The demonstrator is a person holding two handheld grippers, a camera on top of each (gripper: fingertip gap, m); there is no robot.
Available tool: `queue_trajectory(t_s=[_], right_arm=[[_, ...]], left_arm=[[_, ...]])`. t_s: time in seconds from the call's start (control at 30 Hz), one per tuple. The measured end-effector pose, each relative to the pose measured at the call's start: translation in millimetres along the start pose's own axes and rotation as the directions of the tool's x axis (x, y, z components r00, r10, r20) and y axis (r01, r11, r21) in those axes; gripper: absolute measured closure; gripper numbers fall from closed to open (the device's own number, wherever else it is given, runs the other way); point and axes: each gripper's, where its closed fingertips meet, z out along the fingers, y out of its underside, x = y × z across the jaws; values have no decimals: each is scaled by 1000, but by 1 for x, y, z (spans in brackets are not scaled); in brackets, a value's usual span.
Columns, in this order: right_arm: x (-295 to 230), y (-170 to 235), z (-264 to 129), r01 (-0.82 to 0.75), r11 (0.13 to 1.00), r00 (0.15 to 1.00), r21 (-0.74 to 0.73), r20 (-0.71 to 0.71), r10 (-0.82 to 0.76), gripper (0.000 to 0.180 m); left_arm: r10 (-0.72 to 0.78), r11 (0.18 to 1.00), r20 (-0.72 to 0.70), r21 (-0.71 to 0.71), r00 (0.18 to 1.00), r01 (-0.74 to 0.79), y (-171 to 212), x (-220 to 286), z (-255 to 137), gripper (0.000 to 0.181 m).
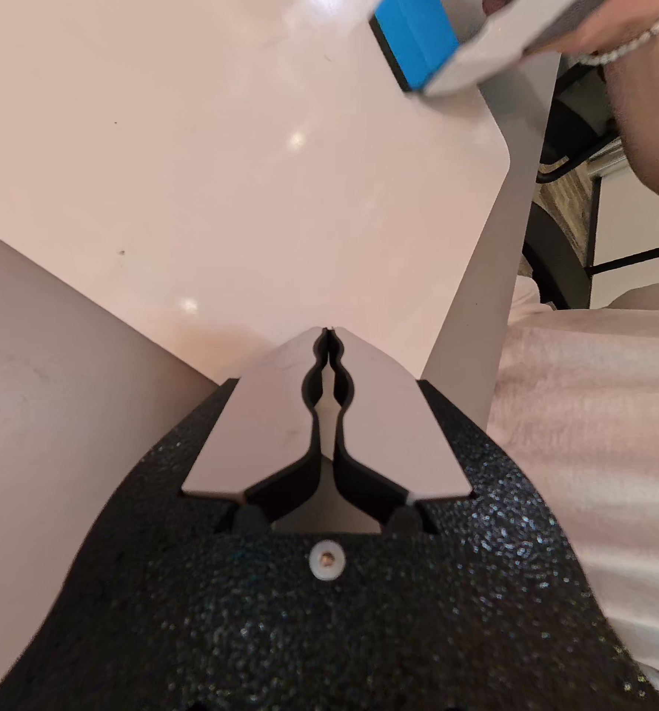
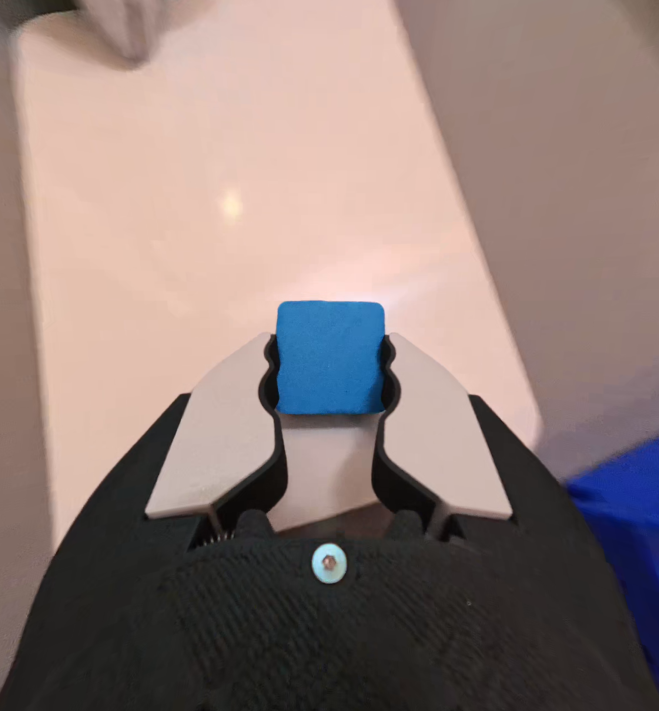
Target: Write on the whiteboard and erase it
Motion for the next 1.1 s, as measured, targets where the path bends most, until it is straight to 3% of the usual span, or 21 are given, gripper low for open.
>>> queue_trajectory(t_s=[0.07, 0.2, 0.27, 0.33, 0.4, 0.47, 0.57, 0.6, 0.7, 0.8, 0.87, 0.97, 1.07, 1.1], right_arm=[[11, -1, -1, -106, 993, 994, 50, 37, 104, 128], [-16, -4, 5, 104, 992, 994, -71, 36, -101, 128], [0, -5, 6, 16, 998, 1000, -57, 16, -15, 128], [-5, -15, 11, -96, 994, 990, 43, 106, 91, 128], [-45, -24, 18, -15, 999, 974, 51, 225, 3, 127], [-35, -23, 22, 152, 988, 983, -14, 102, -150, 128], [11, -28, 28, -40, 999, 999, 17, 2, 40, 128], [8, -34, 33, -53, 998, 998, 36, 21, 52, 128], [-22, -44, 43, 130, 991, 990, -24, 58, -129, 128], [19, -44, 44, -13, 1000, 1000, 11, -16, 13, 128], [16, -54, 51, -111, 991, 993, 78, 47, 108, 128], [-12, -57, 56, 128, 992, 991, -18, 48, -127, 128], [28, -48, 49, -31, 999, 999, -9, 4, 31, 128], [26, -49, 47, -100, 995, 994, 22, 50, 99, 128]], left_arm=[[2, 1000, 6, 4, 1000, -2, 0, 0, 0, 181], [3, 1000, 17, 10, 1000, -3, 0, -1, 0, 181], [1, 1000, 13, 10, 1000, -1, -1, -1, 0, 181], [-8, 1000, 7, 11, 1000, 8, -1, -1, 0, 181], [-7, 1000, 14, 14, 1000, 7, -1, -1, 0, 181], [7, 1000, 28, 17, 1000, -7, -1, -1, 0, 181], [9, 1000, 22, 12, 1000, -9, -1, -1, 0, 181], [1, 1000, 16, 11, 1000, -1, -1, -1, 1, 181], [3, 1000, 15, 9, 1000, -3, 0, -1, 0, 181], [3, 1000, 15, 8, 1000, -3, 0, -1, 0, 181], [-3, 1000, 12, 7, 1000, 2, 0, -1, 0, 181], [-1, 1000, 20, 10, 1000, 1, 0, -1, 0, 181], [-4, 1000, 16, 8, 1000, 4, -1, -1, 0, 181], [-6, 1000, 13, 8, 1000, 6, -1, -1, 0, 181]])
